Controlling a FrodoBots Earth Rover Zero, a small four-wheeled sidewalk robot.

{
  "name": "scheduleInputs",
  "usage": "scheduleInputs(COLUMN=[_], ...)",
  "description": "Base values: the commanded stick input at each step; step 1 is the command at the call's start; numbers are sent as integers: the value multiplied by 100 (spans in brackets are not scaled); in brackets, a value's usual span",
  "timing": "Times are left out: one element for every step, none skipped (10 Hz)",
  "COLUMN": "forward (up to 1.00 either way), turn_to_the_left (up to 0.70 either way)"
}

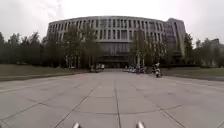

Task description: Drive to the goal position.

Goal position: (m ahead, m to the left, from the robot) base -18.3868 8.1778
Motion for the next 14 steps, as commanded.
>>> scheduleInputs(forward=[0,0,0,0,0,0,0,0,0,0,0,0,0,0], turn_to_the_left=[85,85,85,85,85,85,85,85,85,85,85,85,85,85])
